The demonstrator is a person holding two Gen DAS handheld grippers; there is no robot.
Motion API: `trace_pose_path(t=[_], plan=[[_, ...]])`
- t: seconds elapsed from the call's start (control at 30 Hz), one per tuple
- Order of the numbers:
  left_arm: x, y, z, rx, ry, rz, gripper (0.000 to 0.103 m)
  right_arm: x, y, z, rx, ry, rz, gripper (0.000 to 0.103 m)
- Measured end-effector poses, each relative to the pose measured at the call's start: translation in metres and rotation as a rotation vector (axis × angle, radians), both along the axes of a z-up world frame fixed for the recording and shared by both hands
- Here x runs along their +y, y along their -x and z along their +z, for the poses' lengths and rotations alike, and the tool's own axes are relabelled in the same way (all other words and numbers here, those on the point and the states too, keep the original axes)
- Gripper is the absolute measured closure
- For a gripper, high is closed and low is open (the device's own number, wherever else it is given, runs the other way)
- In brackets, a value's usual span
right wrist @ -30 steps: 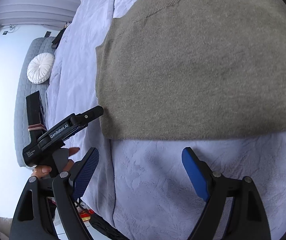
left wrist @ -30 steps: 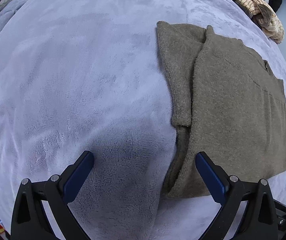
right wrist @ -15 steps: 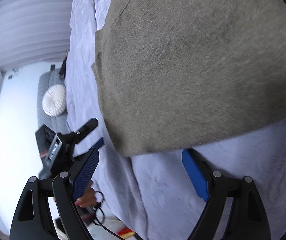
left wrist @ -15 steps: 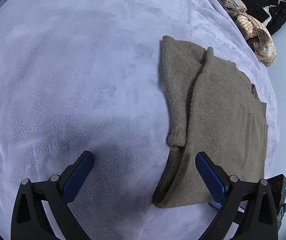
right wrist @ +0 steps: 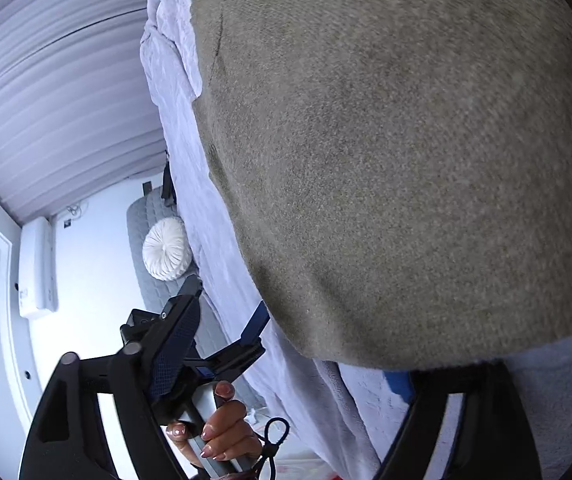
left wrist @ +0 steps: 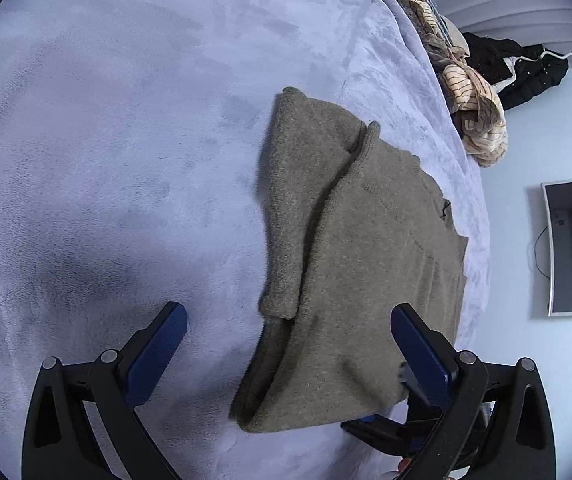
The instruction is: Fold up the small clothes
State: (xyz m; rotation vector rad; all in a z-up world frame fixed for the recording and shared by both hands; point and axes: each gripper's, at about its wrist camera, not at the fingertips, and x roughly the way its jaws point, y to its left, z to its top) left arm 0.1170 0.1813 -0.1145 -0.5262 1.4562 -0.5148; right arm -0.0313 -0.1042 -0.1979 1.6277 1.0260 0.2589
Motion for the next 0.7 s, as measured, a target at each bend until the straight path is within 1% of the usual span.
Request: trace_pose_path(t=[0.03, 0.07, 0.1, 0.13, 0.2, 0.33, 0.4, 0.47, 0.53, 0.6, 0.67, 0.7], plan=[[-0.003, -0.002, -0.001, 0.007, 0.009, -0.003, 0.001, -0.001, -0.001, -0.002, 0.008, -0.004, -0.002, 0.051], [-0.006, -0.003, -0.002, 0.011, 0.015, -0.007, 0.001, -0.001, -0.002, -0.004, 0.015, -0.008, -0.001, 0.065], [-0.009, -0.004, -0.002, 0.013, 0.021, -0.014, 0.001, -0.001, -0.001, -0.007, 0.019, -0.007, 0.002, 0.087], [-0.011, -0.005, -0.002, 0.015, 0.03, -0.022, 0.001, -0.003, -0.003, -0.007, 0.016, 0.0, 0.001, 0.09], [-0.015, -0.007, -0.002, 0.024, 0.059, -0.039, 0.001, -0.004, -0.008, -0.001, -0.029, 0.003, 0.004, 0.092], [-0.024, -0.017, -0.005, 0.059, 0.144, -0.055, 0.001, -0.013, -0.015, 0.029, -0.164, 0.015, 0.029, 0.092], [-0.029, -0.024, -0.007, 0.069, 0.182, -0.058, 0.001, -0.016, -0.016, 0.039, -0.207, 0.022, 0.045, 0.093], [-0.037, -0.031, -0.009, 0.084, 0.237, -0.062, 0.001, -0.018, -0.017, 0.046, -0.231, 0.027, 0.06, 0.092], [-0.047, -0.037, -0.009, 0.093, 0.275, -0.067, 0.001, -0.016, -0.017, 0.05, -0.241, 0.046, 0.086, 0.092], [-0.059, -0.042, -0.008, 0.084, 0.281, -0.083, 0.001, -0.014, -0.017, 0.05, -0.241, 0.069, 0.116, 0.092], [-0.073, -0.042, -0.007, 0.07, 0.243, -0.109, 0.001, -0.009, -0.015, 0.047, -0.233, 0.075, 0.14, 0.093], [-0.078, -0.041, -0.007, 0.064, 0.222, -0.123, 0.001, -0.014, -0.011, 0.045, -0.227, 0.076, 0.15, 0.093]])
